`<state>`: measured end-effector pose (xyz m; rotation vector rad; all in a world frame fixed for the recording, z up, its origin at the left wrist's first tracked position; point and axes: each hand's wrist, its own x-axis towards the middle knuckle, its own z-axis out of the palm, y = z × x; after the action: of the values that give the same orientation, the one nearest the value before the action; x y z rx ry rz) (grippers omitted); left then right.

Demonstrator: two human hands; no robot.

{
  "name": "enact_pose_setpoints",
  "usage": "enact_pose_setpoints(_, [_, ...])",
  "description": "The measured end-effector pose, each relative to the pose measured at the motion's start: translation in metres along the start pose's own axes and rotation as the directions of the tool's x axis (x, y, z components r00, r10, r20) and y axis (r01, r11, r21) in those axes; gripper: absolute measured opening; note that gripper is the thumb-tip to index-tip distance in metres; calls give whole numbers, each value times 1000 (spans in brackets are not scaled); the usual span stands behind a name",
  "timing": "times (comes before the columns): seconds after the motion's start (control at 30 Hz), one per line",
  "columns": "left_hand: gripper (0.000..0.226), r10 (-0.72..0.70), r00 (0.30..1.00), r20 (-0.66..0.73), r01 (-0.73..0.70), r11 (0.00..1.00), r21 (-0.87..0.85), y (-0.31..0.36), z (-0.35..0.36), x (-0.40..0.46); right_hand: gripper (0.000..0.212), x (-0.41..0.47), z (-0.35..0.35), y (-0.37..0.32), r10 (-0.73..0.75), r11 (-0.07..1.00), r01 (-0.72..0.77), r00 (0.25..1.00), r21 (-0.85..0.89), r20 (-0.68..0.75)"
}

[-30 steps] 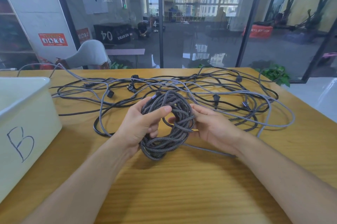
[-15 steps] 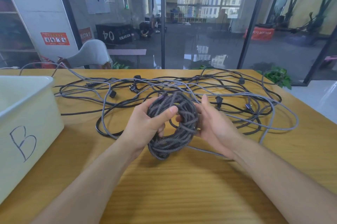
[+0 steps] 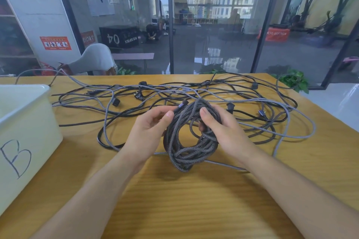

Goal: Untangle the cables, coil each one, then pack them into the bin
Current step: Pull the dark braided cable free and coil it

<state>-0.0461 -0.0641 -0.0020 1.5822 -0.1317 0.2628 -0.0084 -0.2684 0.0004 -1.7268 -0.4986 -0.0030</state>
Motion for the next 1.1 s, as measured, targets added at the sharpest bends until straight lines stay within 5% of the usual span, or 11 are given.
enact_pose_setpoints(0.33, [18, 23, 998, -51, -17, 992, 123, -1, -11, 4, 49, -2, -5, -8, 21, 994, -22, 1000, 107, 9])
enact_pose_setpoints(0.6, [28, 10, 993, 118, -48, 945, 322, 4, -10, -1, 49, -4, -3, -14, -17, 954, 30, 999, 299, -46])
enact_pose_setpoints(0.77, [34, -14, 984, 175, -26, 975, 222, 10, -6, -4, 46, -2, -2, -11, 23, 974, -6, 997, 226, -69])
enact_pose_setpoints(0.93, [42, -141, 975, 171, 140, 990, 19, 14, 1, -6, 42, -1, -4, -10, 72, 978, -51, 992, 204, -100])
enact_pose_setpoints(1.0, [54, -155, 968, 195, 156, 988, 15, 15, 2, -7, 45, 1, -4, -7, 73, 984, -53, 991, 172, -108])
enact_pose_setpoints(1.1, [38, -95, 971, 220, 77, 993, 88, 14, 4, -10, 62, 3, -2, -1, 109, 986, -94, 989, 139, -101])
